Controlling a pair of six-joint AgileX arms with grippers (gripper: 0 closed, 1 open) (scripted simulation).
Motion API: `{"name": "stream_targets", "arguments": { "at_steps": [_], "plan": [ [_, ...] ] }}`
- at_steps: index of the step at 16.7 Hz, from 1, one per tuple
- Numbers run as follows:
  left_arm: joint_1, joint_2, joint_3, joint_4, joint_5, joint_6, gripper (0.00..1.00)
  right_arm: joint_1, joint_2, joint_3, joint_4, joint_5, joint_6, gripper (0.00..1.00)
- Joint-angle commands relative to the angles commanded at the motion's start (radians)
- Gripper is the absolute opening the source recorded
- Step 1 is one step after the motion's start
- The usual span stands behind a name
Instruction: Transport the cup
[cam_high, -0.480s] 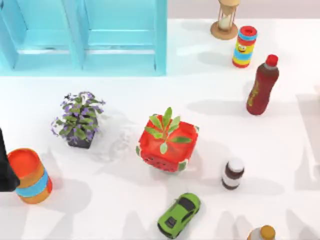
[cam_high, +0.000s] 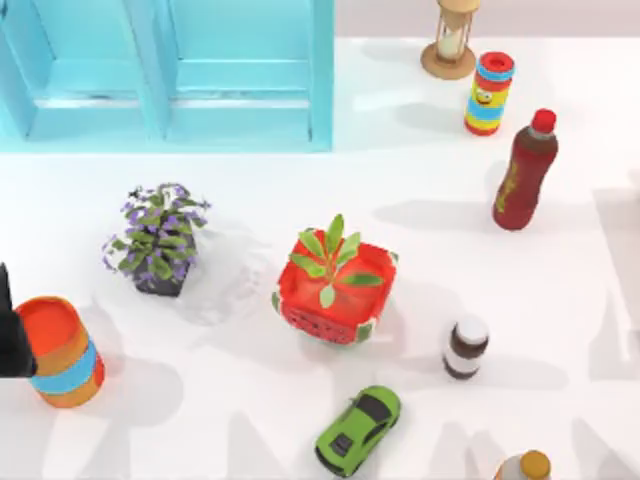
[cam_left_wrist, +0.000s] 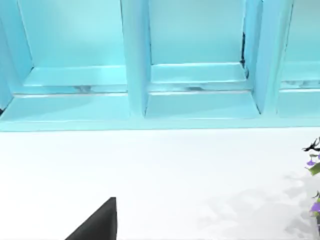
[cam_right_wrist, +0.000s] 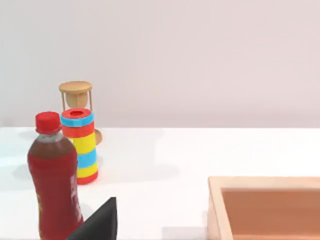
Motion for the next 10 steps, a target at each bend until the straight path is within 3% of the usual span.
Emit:
{"name": "stream_targets", "arguments": {
  "at_steps": [10],
  "plan": [
    [0.088,0.726,0.586,-0.515,-0.008,0.088,1.00,0.000,0.000,0.000,0.000,0.000,0.000,1.00]
  ]
}}
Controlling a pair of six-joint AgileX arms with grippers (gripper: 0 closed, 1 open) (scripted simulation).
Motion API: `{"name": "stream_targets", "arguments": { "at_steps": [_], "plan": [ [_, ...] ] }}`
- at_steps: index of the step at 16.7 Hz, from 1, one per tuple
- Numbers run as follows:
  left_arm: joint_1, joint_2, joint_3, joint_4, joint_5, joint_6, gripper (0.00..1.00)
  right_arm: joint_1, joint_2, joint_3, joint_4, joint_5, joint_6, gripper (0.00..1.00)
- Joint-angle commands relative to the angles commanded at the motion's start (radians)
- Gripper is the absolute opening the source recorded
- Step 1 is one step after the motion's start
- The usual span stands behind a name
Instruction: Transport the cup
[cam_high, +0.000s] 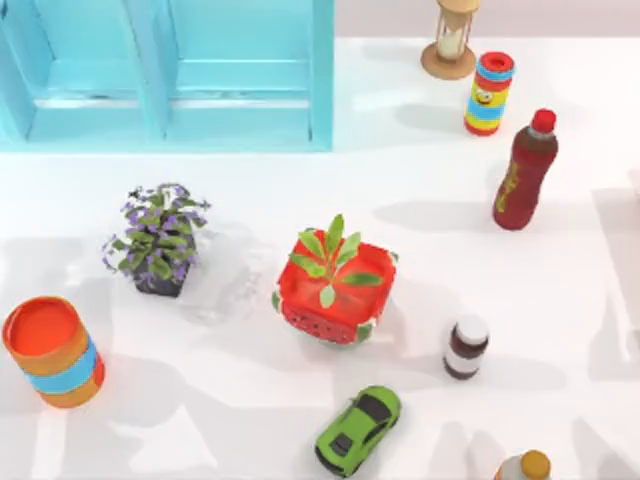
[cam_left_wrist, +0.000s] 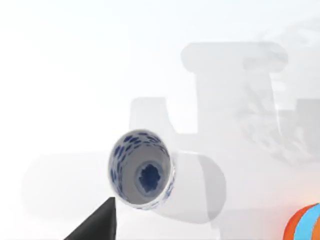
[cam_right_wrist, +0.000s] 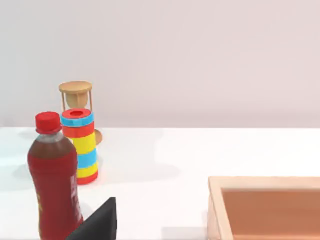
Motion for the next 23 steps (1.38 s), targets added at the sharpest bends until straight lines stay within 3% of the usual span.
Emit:
{"name": "stream_targets", "arguments": {
  "at_steps": [6,12,23],
  "plan": [
    [0.049,0.429,0.364,-0.303,0.003,0.045,1.00,0.000,0.000,0.000,0.000,0.000,0.000,1.00],
    [0.085,0.729,0.611,-0.513,0.007,0.080,1.00,0.000,0.000,0.000,0.000,0.000,0.000,1.00],
    [0.093,0.825,0.687,-0.564,0.011,0.093,1.00,0.000,0.000,0.000,0.000,0.000,0.000,1.00]
  ]
}}
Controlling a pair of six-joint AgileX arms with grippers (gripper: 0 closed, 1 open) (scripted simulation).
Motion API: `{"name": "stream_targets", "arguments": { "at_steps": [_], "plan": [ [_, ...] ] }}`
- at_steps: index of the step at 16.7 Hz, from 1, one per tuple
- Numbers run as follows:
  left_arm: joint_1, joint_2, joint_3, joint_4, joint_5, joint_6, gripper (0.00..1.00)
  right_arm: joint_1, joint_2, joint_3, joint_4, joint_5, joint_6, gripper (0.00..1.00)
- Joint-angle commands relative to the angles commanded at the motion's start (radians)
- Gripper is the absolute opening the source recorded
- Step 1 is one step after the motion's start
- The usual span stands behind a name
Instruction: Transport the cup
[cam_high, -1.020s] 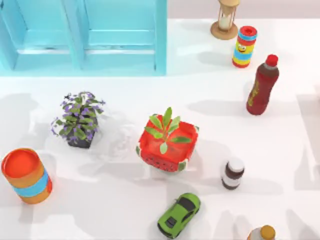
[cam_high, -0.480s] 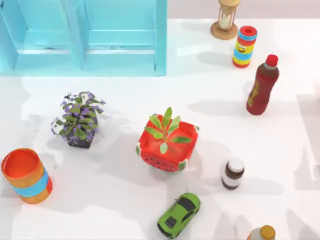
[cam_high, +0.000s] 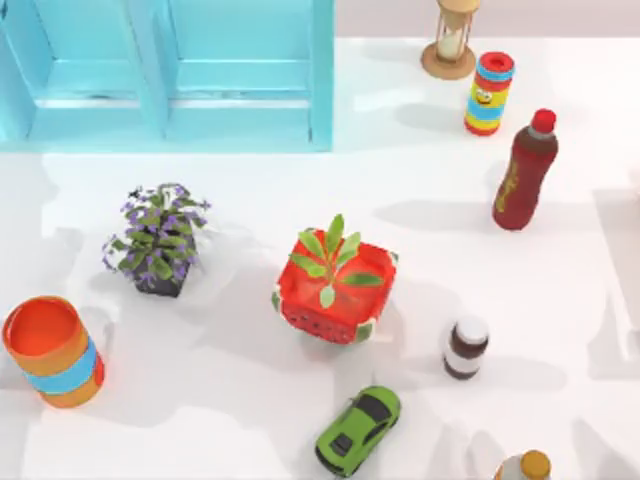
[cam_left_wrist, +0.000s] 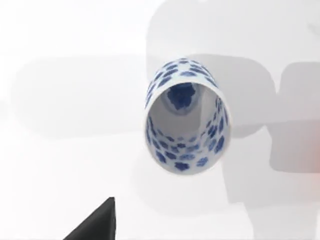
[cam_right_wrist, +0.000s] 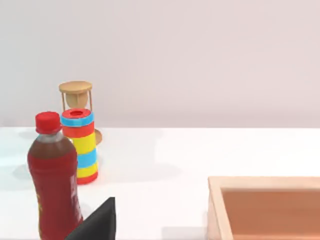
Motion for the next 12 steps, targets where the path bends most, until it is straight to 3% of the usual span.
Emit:
{"name": "stream_targets", "arguments": {
  "at_steps": [4,12],
  "plan": [
    [0.012,0.076,-0.026,0.096,0.001,0.010,1.00,0.000,0.000,0.000,0.000,0.000,0.000,1.00],
    [0.006,0.098,-0.279,0.373,0.000,0.004,1.00,0.000,0.000,0.000,0.000,0.000,0.000,1.00]
  ]
}}
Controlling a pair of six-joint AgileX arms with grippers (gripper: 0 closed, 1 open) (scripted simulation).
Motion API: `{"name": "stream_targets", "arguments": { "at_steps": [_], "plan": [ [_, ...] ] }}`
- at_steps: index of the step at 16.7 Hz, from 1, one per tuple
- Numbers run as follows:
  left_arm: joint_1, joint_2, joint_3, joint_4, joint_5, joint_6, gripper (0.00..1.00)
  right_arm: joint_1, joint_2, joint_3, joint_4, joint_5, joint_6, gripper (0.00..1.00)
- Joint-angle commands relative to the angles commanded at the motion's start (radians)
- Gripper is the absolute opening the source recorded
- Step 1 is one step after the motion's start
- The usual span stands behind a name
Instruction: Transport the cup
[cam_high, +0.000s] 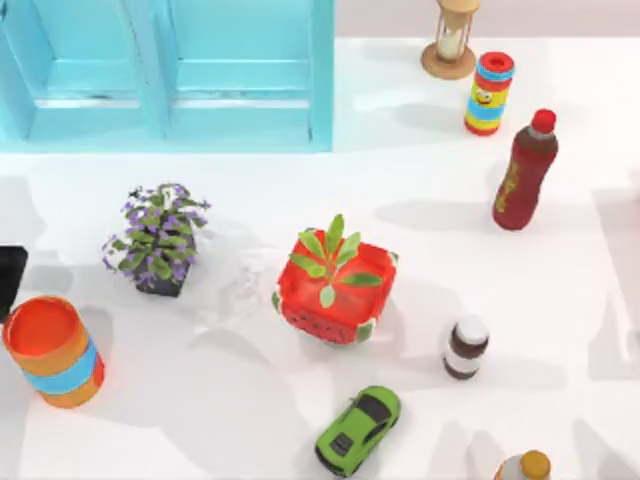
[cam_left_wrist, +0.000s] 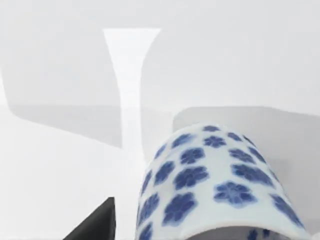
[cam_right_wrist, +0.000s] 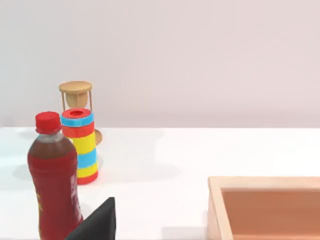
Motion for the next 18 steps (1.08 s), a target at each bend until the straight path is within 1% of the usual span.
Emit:
{"name": "stream_targets", "arguments": {
  "at_steps": [4,17,18],
  "plan": [
    [-0.001,-0.001,-0.004,0.004,0.000,0.000,1.00,0.000,0.000,0.000,0.000,0.000,0.000,1.00],
    [-0.001,-0.001,-0.004,0.004,0.000,0.000,0.02,0.000,0.000,0.000,0.000,0.000,0.000,1.00],
    [-0.001,-0.001,-0.004,0.004,0.000,0.000,0.00,0.000,0.000,0.000,0.000,0.000,0.000,1.00]
  ]
}}
